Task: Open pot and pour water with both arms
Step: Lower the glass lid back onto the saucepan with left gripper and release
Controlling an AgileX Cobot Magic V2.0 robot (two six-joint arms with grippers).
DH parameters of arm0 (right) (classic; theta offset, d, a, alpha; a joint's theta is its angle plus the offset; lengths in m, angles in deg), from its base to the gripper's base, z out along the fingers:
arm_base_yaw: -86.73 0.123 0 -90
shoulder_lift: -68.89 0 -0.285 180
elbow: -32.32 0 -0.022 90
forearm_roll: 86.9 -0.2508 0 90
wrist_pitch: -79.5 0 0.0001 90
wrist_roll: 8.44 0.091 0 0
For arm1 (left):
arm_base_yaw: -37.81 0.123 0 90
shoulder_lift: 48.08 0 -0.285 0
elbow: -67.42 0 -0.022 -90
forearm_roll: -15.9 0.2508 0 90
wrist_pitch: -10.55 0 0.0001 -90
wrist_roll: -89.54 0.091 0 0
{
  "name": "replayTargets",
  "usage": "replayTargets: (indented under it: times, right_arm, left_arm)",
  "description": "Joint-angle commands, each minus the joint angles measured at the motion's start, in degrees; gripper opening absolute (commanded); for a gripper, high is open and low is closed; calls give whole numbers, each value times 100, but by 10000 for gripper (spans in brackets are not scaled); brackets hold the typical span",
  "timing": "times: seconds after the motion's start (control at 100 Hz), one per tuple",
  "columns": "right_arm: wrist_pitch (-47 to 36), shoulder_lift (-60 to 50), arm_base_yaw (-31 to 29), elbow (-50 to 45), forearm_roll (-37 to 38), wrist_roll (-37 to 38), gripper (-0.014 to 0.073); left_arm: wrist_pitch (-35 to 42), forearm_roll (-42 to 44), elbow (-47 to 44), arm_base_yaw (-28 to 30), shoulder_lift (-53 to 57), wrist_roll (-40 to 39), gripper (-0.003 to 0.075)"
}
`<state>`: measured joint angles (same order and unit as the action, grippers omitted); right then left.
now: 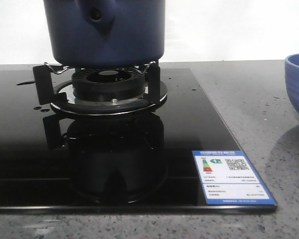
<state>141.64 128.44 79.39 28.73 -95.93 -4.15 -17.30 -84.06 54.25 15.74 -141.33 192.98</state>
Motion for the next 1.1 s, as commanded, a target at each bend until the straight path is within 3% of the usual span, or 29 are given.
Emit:
replayTargets:
  times: [0.0, 0.18, 0.26, 0.35, 0.48, 0.59, 0.8, 1.09]
  right_arm:
    - [-411, -57, -31, 184, -69, -60, 368]
    - [-610, -150, 33, 99, -69, -318, 367]
    - [-691, -272, 116, -87, -59, -361, 337]
    - [-760, -507, 215, -454, -59, -555, 214]
    - [-1116, -1058, 339, -1276, 23, -689, -68]
    - [-1864, -1775, 440, -2120, 23, -865, -63]
    - [-2926, -3225, 742, -3545, 23, -1353, -64]
    - [-3146, -4954, 786, -4550, 23, -1367, -64]
  left_arm:
    - [-183, -239, 233, -26, 270, 19, 603]
    - [-183, -206, 243, -16, 899, -4, 596]
    - [-69, -97, 210, -16, 1312, -165, 546]
    - [261, 87, -82, -16, 1934, -564, 405]
    - [849, 303, -876, -16, 3056, -804, 164]
    - [1225, 303, -1777, -16, 4032, -804, -24]
    - [2028, 218, -3286, -16, 5769, -804, -20]
    - [2927, -25, -4531, -16, 7386, -804, -20]
